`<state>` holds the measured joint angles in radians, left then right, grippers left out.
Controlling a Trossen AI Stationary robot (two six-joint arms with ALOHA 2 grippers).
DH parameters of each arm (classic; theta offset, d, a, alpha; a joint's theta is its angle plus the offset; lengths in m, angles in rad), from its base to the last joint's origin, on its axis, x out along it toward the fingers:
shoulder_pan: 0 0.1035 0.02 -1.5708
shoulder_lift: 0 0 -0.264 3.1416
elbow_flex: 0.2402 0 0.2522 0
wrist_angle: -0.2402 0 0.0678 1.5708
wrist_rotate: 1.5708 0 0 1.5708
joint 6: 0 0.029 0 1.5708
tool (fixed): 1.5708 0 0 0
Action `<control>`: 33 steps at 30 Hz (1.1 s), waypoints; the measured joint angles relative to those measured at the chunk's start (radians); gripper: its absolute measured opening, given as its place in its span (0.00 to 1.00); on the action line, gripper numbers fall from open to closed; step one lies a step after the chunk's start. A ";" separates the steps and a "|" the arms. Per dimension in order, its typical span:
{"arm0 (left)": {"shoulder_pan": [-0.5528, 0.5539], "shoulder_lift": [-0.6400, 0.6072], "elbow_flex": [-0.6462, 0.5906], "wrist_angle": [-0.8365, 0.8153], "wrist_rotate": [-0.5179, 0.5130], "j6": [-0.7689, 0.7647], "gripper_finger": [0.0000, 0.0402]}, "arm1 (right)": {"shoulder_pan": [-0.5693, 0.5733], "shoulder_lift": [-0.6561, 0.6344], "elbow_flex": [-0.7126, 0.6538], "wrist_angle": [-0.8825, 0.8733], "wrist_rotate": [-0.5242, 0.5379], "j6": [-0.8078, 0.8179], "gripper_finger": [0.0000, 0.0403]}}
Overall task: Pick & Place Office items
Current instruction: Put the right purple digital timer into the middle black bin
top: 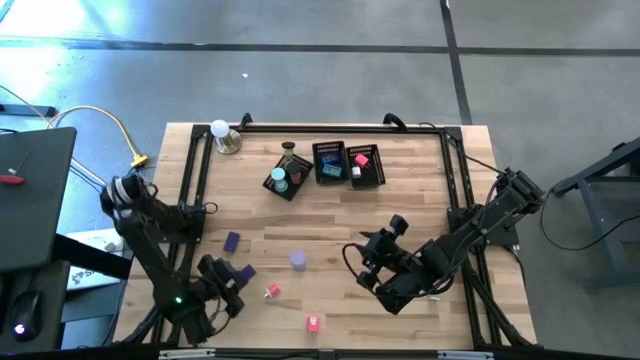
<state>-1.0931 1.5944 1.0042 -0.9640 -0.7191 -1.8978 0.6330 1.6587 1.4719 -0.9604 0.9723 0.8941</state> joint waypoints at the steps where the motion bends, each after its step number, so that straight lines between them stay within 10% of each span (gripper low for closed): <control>1: 0.000 -0.025 0.000 -0.008 -0.010 0.020 0.37 | 0.002 0.009 0.000 0.028 0.029 -0.034 0.32; 9: 0.000 -0.148 0.002 -0.021 -0.146 0.143 0.37 | -0.013 0.089 0.000 0.285 0.138 -0.292 0.32; 33: 0.000 -0.156 0.002 -0.023 -0.176 0.181 0.38 | -0.099 0.099 0.000 0.339 0.017 -0.316 0.42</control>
<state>-1.0931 1.4385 1.0061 -0.9871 -0.8947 -1.7172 0.5343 1.7580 1.4723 -0.6212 0.9894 0.5781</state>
